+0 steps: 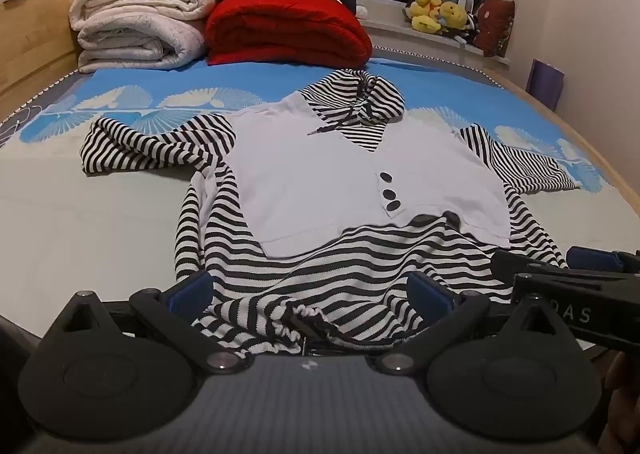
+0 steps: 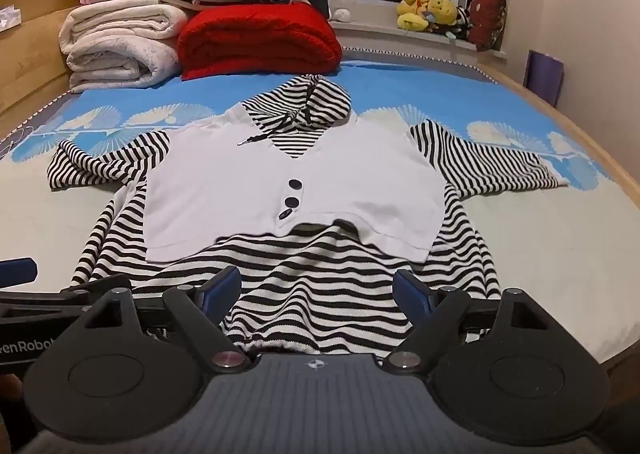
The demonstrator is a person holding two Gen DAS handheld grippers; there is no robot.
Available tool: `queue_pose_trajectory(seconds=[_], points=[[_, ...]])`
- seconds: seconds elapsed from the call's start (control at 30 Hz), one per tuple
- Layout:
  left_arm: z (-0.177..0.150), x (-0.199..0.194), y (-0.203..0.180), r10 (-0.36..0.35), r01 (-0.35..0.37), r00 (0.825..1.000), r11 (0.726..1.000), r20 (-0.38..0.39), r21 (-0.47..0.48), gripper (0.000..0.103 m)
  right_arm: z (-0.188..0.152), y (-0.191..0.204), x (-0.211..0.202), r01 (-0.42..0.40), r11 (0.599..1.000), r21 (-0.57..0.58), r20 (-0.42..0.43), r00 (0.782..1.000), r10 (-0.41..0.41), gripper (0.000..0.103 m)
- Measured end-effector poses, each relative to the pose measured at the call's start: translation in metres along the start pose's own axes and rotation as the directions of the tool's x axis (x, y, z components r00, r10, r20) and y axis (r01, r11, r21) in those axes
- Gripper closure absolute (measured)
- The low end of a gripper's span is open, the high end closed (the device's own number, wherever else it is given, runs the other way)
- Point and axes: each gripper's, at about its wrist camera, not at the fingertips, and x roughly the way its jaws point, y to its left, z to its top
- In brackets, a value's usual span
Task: Fold small clothes
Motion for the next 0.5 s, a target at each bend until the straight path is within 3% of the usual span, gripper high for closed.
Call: queue_pose_trajectory(seconds=[0.5], points=[[-0.0008, 0.0030, -0.0022, -0.005, 0.005, 1.000, 1.000, -0.006, -0.003, 0.000, -0.0004, 0.0005, 0.0029, 0.011, 1.000, -0.010, -0.013, 1.000, -0.011, 0.019]])
